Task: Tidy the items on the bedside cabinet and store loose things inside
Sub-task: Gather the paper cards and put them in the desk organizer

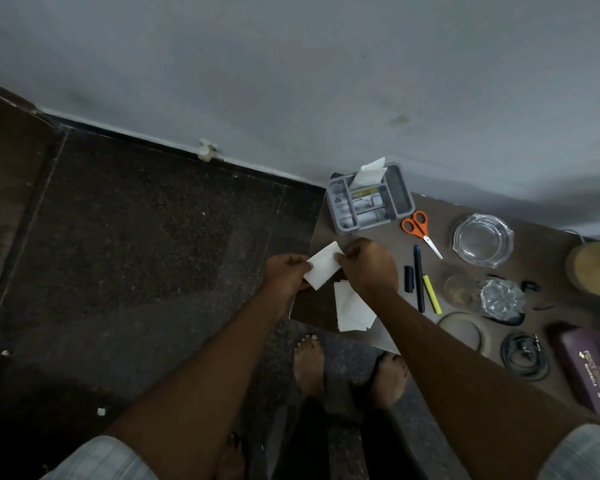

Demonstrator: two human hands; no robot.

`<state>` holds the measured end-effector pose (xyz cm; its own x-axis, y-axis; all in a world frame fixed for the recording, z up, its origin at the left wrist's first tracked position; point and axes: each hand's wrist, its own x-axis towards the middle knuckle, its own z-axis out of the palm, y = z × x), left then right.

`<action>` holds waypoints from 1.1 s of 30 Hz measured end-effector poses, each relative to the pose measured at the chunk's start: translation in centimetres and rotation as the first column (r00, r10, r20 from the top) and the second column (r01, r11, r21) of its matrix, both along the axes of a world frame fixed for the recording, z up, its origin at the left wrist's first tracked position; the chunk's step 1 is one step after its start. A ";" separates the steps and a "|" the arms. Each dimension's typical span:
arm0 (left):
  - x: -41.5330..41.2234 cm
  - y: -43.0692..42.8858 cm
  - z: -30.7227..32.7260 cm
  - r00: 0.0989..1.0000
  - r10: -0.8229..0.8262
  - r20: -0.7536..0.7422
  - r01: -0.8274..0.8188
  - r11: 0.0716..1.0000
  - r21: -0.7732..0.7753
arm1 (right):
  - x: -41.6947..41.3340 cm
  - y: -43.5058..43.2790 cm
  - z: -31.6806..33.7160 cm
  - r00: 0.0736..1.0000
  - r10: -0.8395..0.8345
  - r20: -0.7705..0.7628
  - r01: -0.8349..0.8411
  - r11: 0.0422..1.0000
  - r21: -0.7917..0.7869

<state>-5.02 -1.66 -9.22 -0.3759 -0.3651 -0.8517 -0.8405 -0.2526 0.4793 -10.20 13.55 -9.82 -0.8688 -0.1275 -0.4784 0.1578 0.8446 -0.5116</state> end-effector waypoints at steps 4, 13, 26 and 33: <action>0.7 0.7 1.1 0.991 0.137 -0.002 -0.136 0.983 0.126 | 0.1 1.0 0.6 0.988 -0.093 0.127 0.119 0.969 -0.215; 1.5 3.1 4.1 0.979 0.185 -0.086 -0.160 0.957 0.243 | 0.3 3.2 4.6 0.784 -0.160 0.600 0.526 0.684 -0.505; -5.2 4.4 9.6 0.891 -0.314 -0.328 0.266 0.947 -0.182 | -6.5 6.2 9.6 0.988 -0.039 0.147 0.104 0.876 -0.471; -10.6 4.3 11.4 0.777 -0.471 -0.417 0.304 0.861 -0.407 | -11.7 5.2 11.7 0.970 0.136 -0.200 -0.196 0.925 -0.324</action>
